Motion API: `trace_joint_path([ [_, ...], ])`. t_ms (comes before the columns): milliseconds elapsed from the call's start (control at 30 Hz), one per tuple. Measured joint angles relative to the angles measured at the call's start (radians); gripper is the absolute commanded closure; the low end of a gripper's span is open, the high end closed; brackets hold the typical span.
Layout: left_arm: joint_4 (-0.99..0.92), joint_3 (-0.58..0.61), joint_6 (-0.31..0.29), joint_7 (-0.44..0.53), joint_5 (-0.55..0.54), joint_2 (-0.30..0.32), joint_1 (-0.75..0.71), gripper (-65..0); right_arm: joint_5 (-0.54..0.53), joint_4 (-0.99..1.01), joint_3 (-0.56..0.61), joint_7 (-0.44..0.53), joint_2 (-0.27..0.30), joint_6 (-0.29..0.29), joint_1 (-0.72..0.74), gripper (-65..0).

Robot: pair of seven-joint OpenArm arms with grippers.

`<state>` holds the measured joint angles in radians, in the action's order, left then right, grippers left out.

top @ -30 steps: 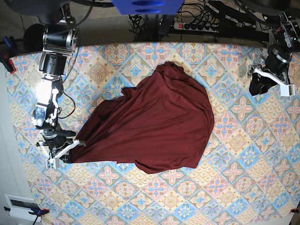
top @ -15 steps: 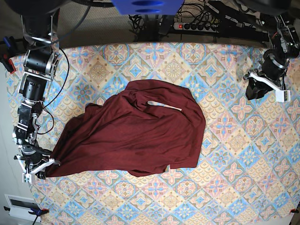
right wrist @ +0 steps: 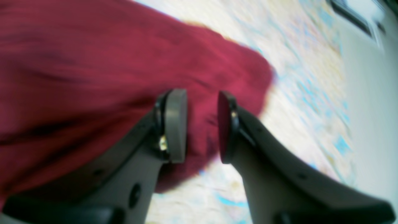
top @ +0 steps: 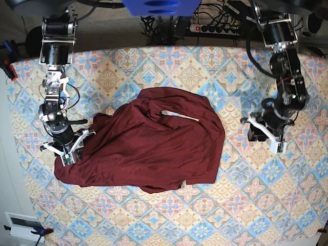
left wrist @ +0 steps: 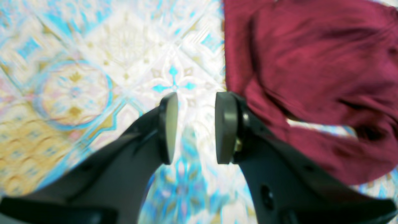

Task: Layout the t-shirt on the table in an organized manner, then fold the t-shirt properly
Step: 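Grasp a sleeve with the left gripper while the right gripper holds the hem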

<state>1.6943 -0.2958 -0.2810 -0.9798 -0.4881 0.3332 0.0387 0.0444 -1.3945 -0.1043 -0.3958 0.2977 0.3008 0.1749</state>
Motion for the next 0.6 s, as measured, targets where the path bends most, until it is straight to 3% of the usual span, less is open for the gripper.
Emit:
trace_joint_path([
  [200,-0.311,0.143,0.002,0.182,0.116,-0.018,0.189,-19.7,0.010,-0.142,0.006,-0.024,-0.043,-0.008,-0.172,-16.1],
  [367,-0.476,0.270,-0.001,0.241,0.168,-0.081,0.262,-19.7,0.001,-0.231,0.051,0.003,-0.050,0.002,-0.204,-16.1],
  [600,-0.651,0.302,-0.001,0.380,0.288,-0.149,0.301,-19.7,0.002,-0.277,0.048,-0.008,-0.048,-0.003,-0.256,-16.1],
])
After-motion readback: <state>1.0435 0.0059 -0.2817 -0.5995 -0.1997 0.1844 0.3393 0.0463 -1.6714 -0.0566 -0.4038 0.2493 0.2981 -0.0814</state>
